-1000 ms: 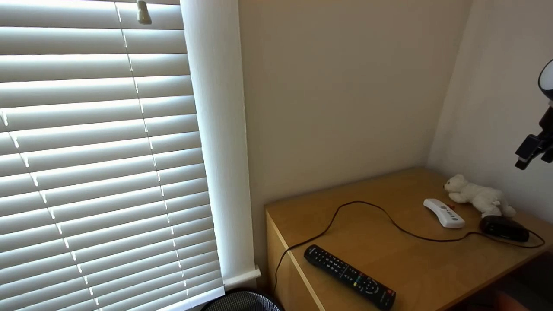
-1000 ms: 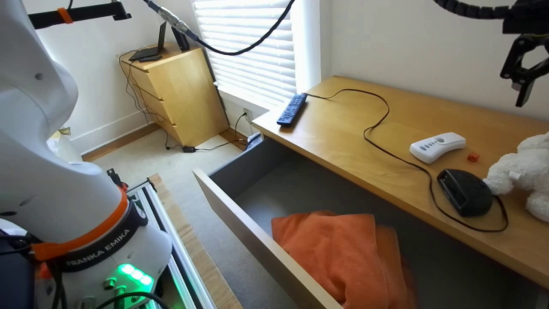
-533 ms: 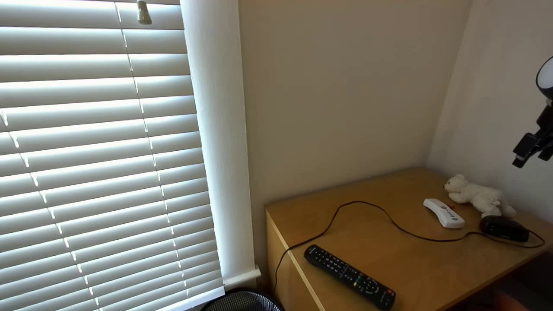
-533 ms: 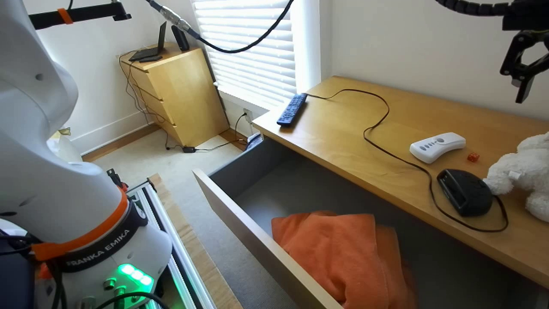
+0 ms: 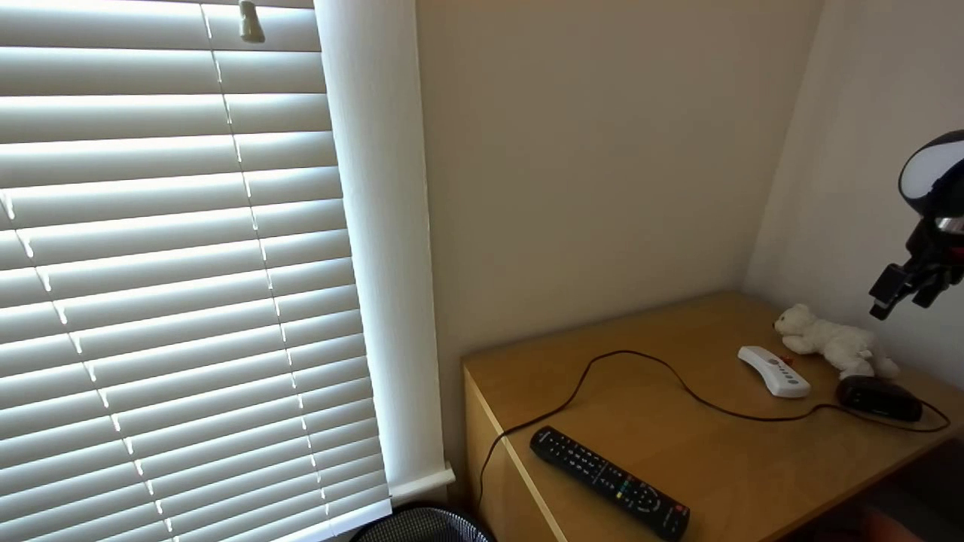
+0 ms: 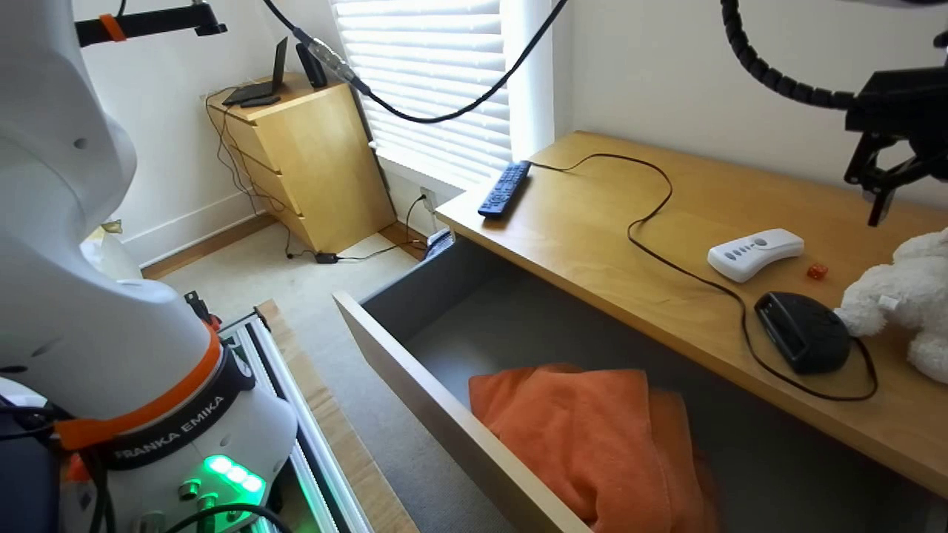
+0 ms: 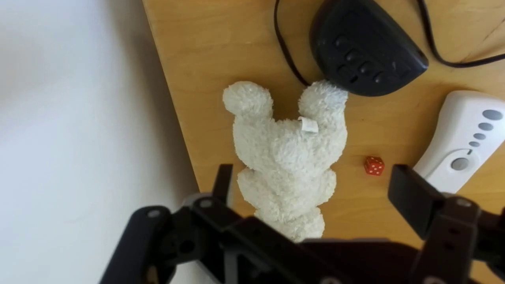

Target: Move the plush bear toy to the left corner

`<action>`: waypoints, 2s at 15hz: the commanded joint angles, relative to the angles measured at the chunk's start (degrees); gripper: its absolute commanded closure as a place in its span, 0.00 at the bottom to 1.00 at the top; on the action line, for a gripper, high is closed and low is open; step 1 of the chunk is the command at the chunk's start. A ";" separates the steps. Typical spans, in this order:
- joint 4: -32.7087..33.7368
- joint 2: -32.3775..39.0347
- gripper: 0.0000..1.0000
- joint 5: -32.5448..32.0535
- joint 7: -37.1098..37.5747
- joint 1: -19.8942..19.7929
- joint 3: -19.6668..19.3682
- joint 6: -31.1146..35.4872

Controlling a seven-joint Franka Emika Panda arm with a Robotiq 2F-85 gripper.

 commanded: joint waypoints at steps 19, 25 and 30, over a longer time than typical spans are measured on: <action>17.34 19.39 0.00 3.56 -2.48 -10.63 11.88 3.79; 18.95 21.65 0.25 2.61 -1.87 -10.67 11.77 5.17; 18.63 21.04 0.58 2.05 -0.23 -9.88 11.08 4.04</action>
